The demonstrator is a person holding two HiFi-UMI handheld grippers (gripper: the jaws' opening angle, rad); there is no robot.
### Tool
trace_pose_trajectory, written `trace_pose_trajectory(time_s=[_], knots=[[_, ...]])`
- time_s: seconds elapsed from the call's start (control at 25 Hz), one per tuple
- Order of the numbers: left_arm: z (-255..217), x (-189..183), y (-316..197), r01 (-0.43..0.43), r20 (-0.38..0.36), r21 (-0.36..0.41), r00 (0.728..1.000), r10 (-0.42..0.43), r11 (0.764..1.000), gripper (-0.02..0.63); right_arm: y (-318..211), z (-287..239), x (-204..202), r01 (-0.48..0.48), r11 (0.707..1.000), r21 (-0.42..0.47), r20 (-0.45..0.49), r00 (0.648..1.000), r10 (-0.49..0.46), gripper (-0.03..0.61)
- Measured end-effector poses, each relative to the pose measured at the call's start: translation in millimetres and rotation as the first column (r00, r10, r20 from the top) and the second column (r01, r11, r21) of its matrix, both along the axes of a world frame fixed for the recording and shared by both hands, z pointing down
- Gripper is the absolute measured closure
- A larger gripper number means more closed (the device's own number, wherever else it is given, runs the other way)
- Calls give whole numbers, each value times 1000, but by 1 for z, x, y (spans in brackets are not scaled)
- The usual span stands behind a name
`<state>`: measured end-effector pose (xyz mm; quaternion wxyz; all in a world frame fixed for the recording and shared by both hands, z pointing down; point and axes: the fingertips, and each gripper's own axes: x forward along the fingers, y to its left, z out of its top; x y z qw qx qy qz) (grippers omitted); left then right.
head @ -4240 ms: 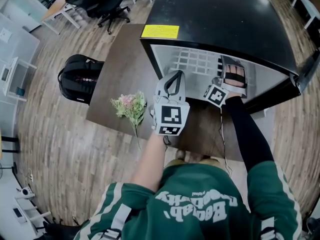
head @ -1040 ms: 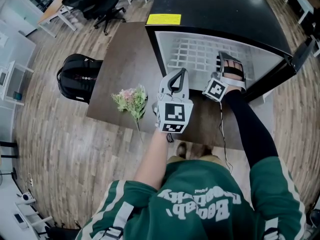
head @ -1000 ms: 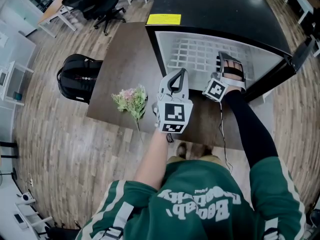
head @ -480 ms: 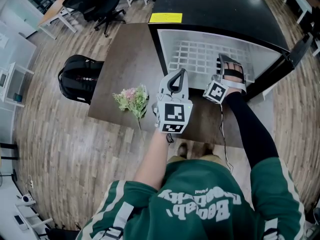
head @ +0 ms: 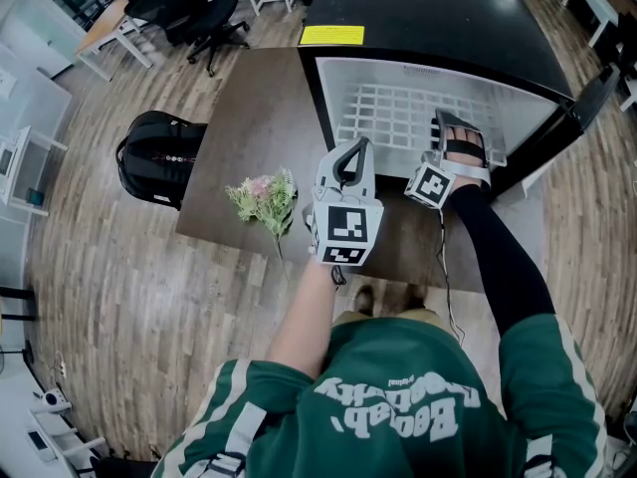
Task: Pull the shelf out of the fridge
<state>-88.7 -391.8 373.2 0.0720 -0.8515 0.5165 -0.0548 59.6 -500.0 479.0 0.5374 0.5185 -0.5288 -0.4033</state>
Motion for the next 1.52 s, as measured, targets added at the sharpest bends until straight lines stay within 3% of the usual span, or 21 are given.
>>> trace_pose_trajectory(time_s=[1.52], knots=[[0,-8,32,-43,-1,18,999,43,999,598,44,0,-5,-5,1000,7,-14,1000,5,434]])
